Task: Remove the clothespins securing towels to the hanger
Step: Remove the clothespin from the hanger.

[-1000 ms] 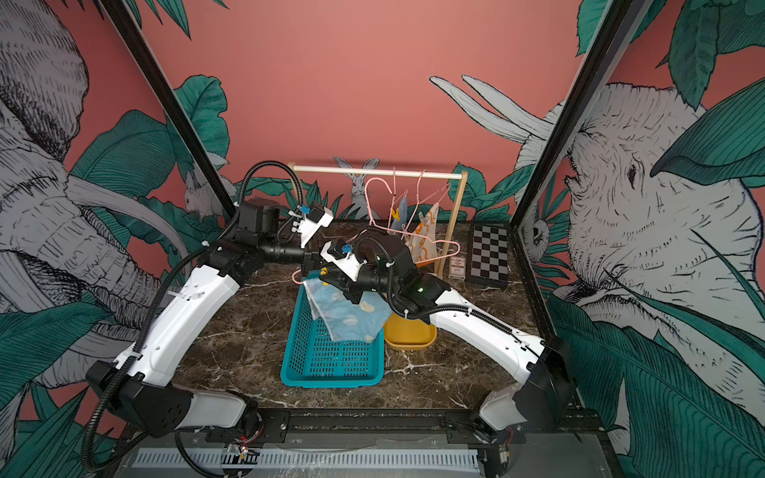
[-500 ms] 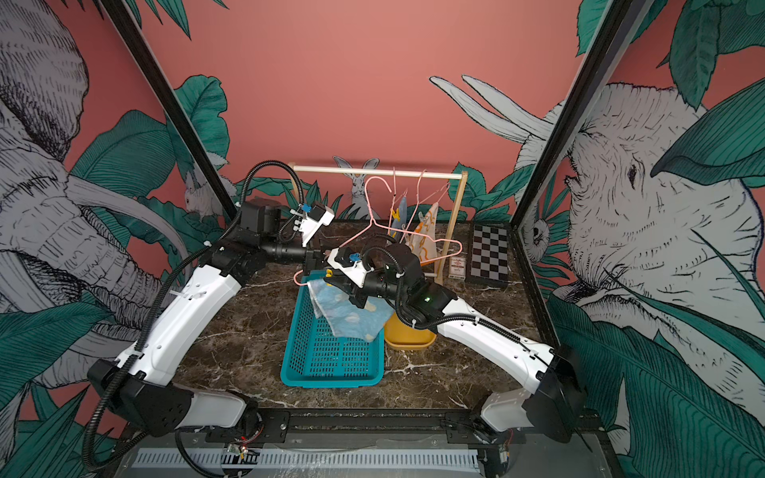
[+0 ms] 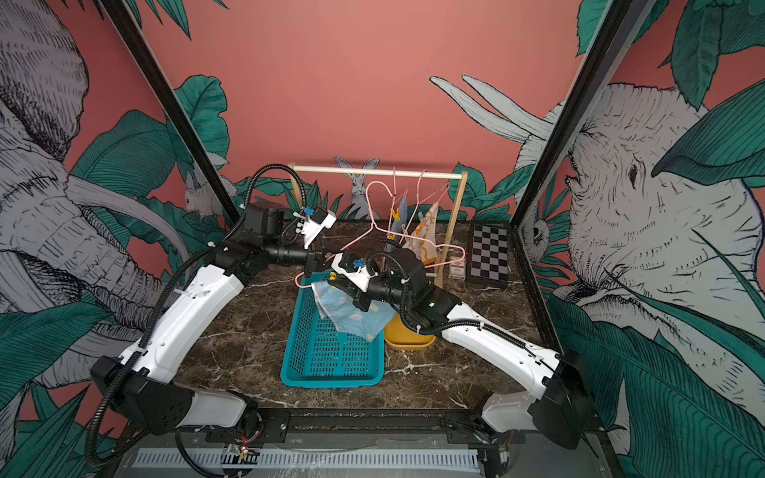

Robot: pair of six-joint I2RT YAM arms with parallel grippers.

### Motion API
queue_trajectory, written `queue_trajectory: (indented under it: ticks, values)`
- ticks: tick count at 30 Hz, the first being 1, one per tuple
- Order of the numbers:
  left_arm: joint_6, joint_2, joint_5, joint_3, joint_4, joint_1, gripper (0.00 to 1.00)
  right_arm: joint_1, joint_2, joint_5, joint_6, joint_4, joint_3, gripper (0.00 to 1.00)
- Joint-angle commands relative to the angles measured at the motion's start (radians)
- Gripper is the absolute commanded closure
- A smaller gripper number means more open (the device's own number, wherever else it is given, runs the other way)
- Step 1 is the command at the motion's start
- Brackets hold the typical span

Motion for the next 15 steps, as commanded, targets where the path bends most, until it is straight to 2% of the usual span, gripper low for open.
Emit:
queue_trajectory:
  ticks: [1, 10, 15]
  values:
    - [0.048, -0.016, 0.013, -0.022, -0.06, 0.011, 1.0, -0.003, -0.054, 0.064, 0.001, 0.122, 0.008, 1.0]
    - [0.086, -0.014, 0.025, -0.024, -0.09, 0.005, 1.0, -0.003, -0.041, 0.05, 0.031, 0.149, 0.042, 1.0]
    - [0.093, -0.014, 0.03, -0.022, -0.094, 0.0, 1.0, -0.003, -0.018, 0.031, 0.037, 0.105, 0.084, 1.0]
